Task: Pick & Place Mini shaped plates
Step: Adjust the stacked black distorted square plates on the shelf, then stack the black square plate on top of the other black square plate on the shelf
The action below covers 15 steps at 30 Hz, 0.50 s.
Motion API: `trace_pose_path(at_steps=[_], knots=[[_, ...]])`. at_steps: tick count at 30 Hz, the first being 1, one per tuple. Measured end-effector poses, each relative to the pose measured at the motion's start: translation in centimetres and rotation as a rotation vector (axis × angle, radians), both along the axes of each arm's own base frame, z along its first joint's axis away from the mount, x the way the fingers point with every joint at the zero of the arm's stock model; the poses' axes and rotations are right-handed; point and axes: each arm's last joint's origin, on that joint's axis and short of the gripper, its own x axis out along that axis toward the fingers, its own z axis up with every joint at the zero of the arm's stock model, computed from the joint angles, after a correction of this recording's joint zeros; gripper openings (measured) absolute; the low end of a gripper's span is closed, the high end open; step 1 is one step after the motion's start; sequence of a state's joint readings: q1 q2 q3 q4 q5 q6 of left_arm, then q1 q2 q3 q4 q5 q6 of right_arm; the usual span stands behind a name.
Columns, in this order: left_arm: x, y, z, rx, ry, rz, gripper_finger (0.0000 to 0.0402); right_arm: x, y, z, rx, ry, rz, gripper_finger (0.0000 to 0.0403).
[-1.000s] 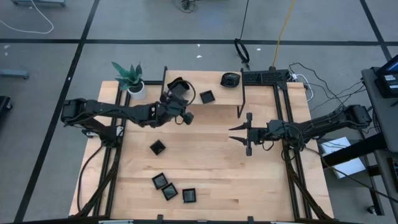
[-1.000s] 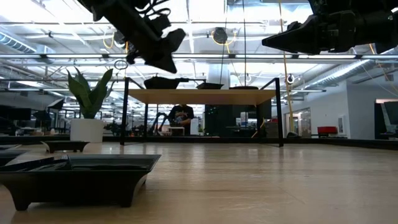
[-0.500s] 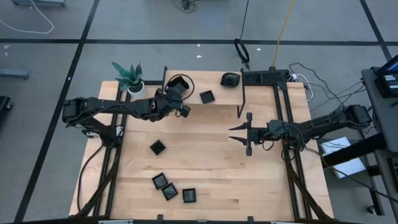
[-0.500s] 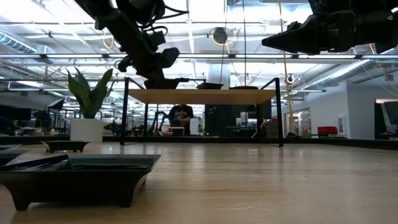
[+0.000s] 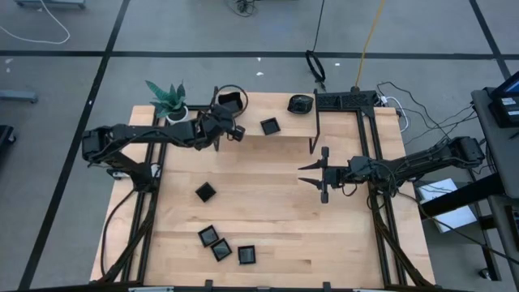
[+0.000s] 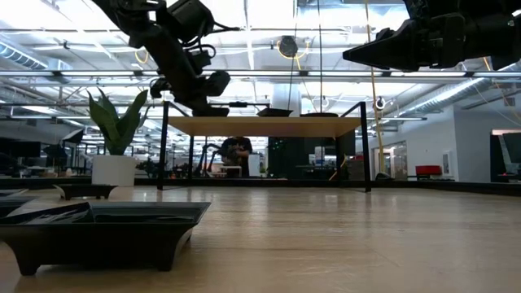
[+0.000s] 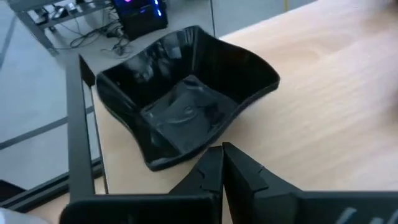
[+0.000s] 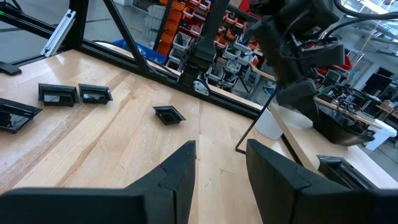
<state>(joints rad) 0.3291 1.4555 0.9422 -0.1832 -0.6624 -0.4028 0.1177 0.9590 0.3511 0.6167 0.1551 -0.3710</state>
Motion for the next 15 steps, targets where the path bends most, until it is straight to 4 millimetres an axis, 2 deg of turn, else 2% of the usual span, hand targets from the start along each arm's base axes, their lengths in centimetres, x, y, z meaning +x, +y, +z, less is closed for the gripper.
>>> trace_pose_path(at_steps=[5, 12, 15], knots=[[0.09, -0.05, -0.01, -0.001, 0.028, -0.055, 0.001, 0.0, 0.0, 0.0, 0.0, 0.0, 0.0, 0.0132], [-0.06, 0.26, 0.06, 0.033, 0.052, -0.027, 0.0027, 0.0, 0.0, -0.01, 0.0, 0.001, 0.0, 0.0132], [0.22, -0.51, 0.31, 0.006, 0.041, -0.12, 0.0022, 0.0, 0.0, -0.02, 0.0, 0.001, 0.0, 0.0132]])
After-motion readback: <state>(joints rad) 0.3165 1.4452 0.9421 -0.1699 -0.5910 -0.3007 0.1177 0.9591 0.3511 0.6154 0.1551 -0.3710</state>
